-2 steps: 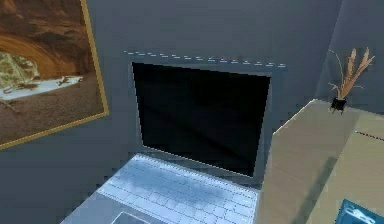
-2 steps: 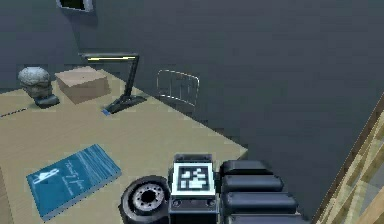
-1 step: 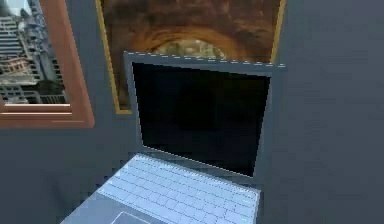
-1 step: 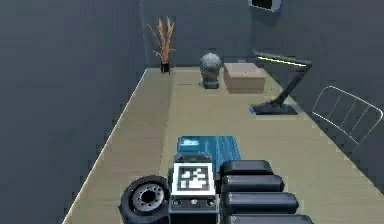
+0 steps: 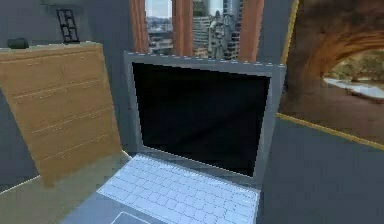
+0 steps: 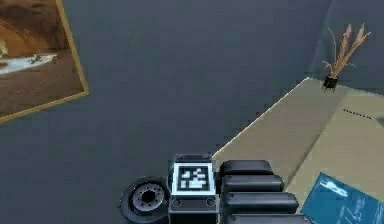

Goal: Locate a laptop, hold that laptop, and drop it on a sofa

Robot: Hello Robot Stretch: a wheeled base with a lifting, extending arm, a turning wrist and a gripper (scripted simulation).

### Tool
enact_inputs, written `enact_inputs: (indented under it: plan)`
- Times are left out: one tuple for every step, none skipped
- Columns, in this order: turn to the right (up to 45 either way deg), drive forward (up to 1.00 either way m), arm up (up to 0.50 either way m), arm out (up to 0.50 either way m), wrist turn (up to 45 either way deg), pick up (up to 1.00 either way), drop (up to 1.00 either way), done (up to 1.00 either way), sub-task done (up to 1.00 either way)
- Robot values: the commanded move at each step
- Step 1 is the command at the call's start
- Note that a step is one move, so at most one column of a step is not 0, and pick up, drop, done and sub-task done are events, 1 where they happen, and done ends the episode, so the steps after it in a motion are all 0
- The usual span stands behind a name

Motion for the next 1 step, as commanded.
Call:
enact_inputs:
  plan:
    - [-15.0,0.00,0.00,0.00,0.0,0.00,0.00,0.00,0.00]
